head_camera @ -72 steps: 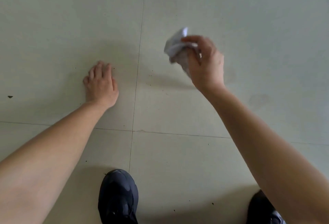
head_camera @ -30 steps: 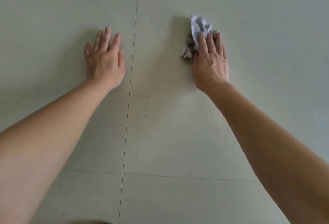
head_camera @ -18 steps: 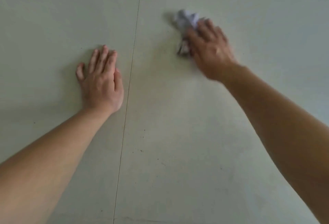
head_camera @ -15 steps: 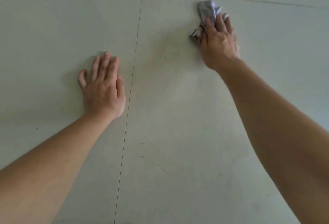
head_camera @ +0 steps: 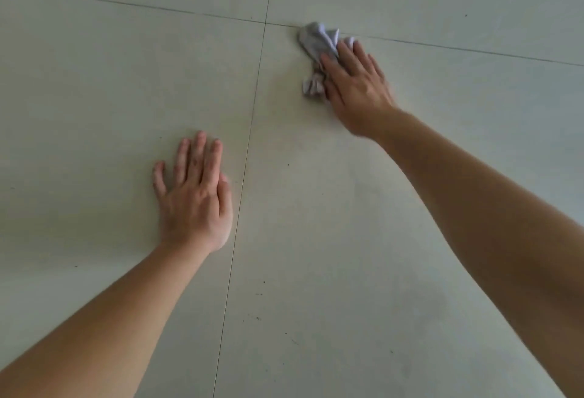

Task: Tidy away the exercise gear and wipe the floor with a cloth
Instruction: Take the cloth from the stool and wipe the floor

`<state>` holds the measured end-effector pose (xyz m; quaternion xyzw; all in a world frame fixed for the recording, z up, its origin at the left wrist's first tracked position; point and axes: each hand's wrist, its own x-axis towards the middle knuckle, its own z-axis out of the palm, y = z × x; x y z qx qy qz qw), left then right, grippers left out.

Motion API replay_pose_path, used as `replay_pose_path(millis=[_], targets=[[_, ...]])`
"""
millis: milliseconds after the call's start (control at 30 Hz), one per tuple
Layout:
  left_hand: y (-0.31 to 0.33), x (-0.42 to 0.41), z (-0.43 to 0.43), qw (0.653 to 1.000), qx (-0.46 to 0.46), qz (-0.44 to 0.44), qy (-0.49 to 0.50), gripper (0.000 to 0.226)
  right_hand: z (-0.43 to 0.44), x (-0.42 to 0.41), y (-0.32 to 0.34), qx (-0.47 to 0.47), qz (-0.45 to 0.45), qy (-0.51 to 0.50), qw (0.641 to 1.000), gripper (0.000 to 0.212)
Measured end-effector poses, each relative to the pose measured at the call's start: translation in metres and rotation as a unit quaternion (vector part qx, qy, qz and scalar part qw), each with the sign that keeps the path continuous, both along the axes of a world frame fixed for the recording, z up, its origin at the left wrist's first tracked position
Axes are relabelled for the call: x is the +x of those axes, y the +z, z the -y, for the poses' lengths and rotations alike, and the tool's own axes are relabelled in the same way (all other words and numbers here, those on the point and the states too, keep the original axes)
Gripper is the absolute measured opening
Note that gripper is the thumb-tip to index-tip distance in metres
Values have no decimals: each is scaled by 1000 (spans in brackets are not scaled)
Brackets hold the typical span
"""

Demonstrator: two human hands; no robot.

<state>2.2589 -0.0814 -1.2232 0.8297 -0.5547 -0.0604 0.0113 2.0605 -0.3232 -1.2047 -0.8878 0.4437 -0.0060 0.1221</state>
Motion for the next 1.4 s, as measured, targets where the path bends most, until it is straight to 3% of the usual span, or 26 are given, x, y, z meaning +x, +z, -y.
replay_pose_path(millis=[67,133,267,333,433,533,633,700,800,900,1000,1067,1133,1167,1233,1300,1400], targets=[[0,0,1,1000,0,1,-2,58,19,40,1,22,3,-62,998,56],[1,0,0,1000,1,0,-2,57,13,78,0,29,6,-51,998,58],[2,1,1,1000,0,1,1,57,-41,80,-10,-6,17,166,986,59],[1,1,1,1000,1,2,1,57,-33,47,-9,-14,0,198,980,55],[0,1,1,1000,0,2,-5,57,14,-5,-5,-7,-6,32,999,56],[-1,2,1,1000,-3,-1,-3,57,43,-48,-3,15,-2,-203,979,55],[0,1,1,1000,-4,-4,-2,58,13,-43,-8,3,-1,-276,961,56],[0,1,1,1000,-7,-4,-2,58,-33,-32,-12,-19,21,-177,984,57],[0,2,1,1000,-17,-3,-8,57,-132,-34,-11,-8,43,65,997,57],[-1,2,0,999,-33,2,-11,56,-203,-61,-12,25,62,279,958,52],[-3,1,0,999,-40,1,-12,54,-170,-77,-17,-33,20,414,909,49],[-4,2,0,999,-39,-2,-12,54,-121,-81,-22,-80,20,331,940,48],[-4,2,1,999,-35,-6,-8,54,-77,-83,-18,-72,9,130,989,52],[-3,2,1,999,-33,-7,-6,54,-64,-82,-14,-45,9,8,999,53],[-2,1,1,1000,-29,-7,-3,53,-63,-69,-11,3,23,-181,983,54],[-2,0,0,1000,-26,-9,-3,52,-95,-49,-10,-6,55,-222,973,57],[-1,1,1,1000,-20,-11,-5,51,-192,-38,-12,-6,87,-67,994,59]])
